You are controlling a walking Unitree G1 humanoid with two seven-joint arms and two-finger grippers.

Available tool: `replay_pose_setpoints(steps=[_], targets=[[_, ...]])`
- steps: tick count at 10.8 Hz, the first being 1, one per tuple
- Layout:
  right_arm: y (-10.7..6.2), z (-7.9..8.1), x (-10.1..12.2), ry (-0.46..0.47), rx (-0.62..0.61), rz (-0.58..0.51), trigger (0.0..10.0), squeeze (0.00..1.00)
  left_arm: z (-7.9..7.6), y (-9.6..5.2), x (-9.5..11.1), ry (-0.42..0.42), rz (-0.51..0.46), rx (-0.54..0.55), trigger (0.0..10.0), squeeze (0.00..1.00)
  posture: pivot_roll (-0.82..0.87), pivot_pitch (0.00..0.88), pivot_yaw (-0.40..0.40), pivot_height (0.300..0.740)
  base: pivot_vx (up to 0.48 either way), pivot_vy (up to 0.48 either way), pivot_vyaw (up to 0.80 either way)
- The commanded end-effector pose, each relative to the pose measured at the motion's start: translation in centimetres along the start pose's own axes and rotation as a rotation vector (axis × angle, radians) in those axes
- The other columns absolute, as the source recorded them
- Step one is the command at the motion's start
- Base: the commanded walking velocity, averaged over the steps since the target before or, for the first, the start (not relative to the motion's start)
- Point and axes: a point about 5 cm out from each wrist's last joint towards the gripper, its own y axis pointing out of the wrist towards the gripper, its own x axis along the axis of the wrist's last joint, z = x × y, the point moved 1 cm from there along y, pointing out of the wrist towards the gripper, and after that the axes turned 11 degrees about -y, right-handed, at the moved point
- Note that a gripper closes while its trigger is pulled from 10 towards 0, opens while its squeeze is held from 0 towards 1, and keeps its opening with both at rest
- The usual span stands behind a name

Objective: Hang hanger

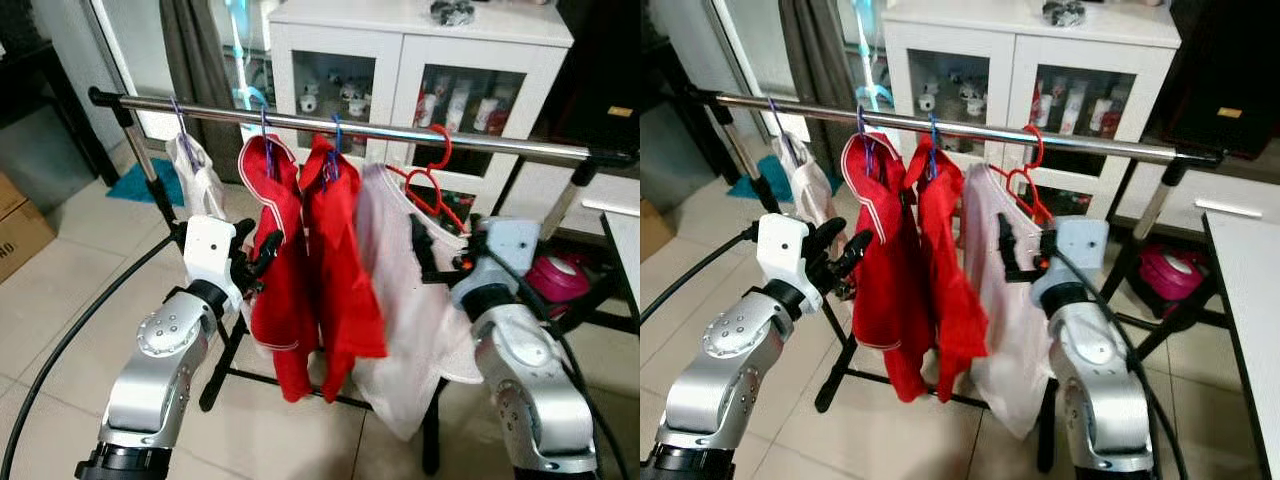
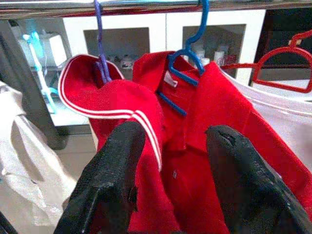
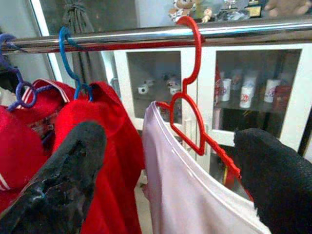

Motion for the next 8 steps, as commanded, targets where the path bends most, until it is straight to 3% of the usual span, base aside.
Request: replay_pose_setpoints(steps=[1,6,8], targets=[[0.24,-0.07,0.34,-0.004,-0.010,-0.018,10.0,0.00,0.11,0.01,0.00,0.002,0.010,0.000,10.0,0.00,-0.10,0.000,0.037,0.740,0.304,0.000,0.00],[0.30,-0.39,0.30,-0.023,-0.013,-0.012,10.0,0.00,0.00,0.11,-0.14,-0.008,0.022,-0.023,10.0,0.00,-0.11,0.000,0.036,0.740,0.302,0.000,-0.16],[0.67,-0.92,0.09,-0.055,-0.011,0.002,10.0,0.00,-0.77,-0.22,-0.29,-0.001,0.056,-0.165,10.0,0.00,-0.11,0.000,0.028,0.740,0.000,0.000,0.00]])
